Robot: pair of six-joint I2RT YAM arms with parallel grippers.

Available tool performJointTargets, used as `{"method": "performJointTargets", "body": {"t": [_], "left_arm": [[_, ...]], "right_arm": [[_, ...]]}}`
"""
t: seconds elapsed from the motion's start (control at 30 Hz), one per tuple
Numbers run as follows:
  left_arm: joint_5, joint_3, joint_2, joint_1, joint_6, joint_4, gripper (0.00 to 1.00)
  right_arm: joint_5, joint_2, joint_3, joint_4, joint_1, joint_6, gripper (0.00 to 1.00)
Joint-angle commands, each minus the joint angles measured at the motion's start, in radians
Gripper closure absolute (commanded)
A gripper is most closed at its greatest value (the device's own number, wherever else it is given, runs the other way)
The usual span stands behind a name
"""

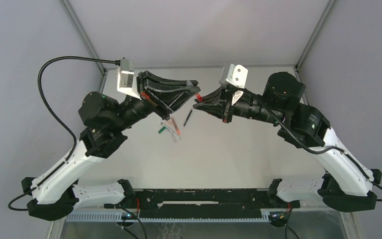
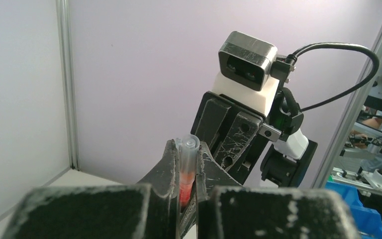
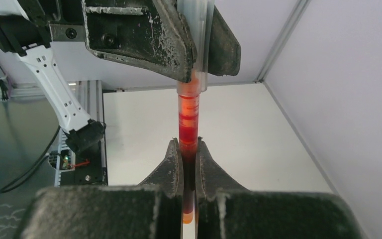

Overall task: Insert the pens into the pen caps
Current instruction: Press the pen cap onto the pen.

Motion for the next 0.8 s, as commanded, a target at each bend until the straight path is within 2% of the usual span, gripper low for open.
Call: {"method": "performJointTargets", "body": {"t": [0.0, 0.27, 0.33, 0.43, 0.57, 0.77], "left_arm": [[0.133, -0.089, 0.092, -0.030, -0.006, -0.442, 1.00], [0.094, -0.064, 0.048, 0.029, -0.001, -0.406, 0.99], [0.089, -0.068, 0.037, 0.039, 0.002, -0.400, 0.91], [0.086, -0.067, 0.033, 0.056, -0.002, -0.389, 0.67], [0.089, -0.055, 0.028, 0.073, -0.012, -0.374, 0.47], [0.077, -0.046, 0.007, 0.117, -0.014, -0.364, 0.35]], "right_arm": [[0.059, -0.118, 0.001, 0.448, 0.005, -0.064, 1.00], [0.098, -0.197, -0.212, 0.379, 0.005, -0.058, 1.00], [0.120, -0.215, -0.258, 0.386, 0.005, -0.038, 1.00], [0.137, -0.237, -0.314, 0.404, 0.005, -0.009, 1.00], [0.160, -0.251, -0.364, 0.388, 0.005, 0.018, 1.00], [0.225, -0.285, -0.454, 0.345, 0.003, 0.078, 1.00]]}}
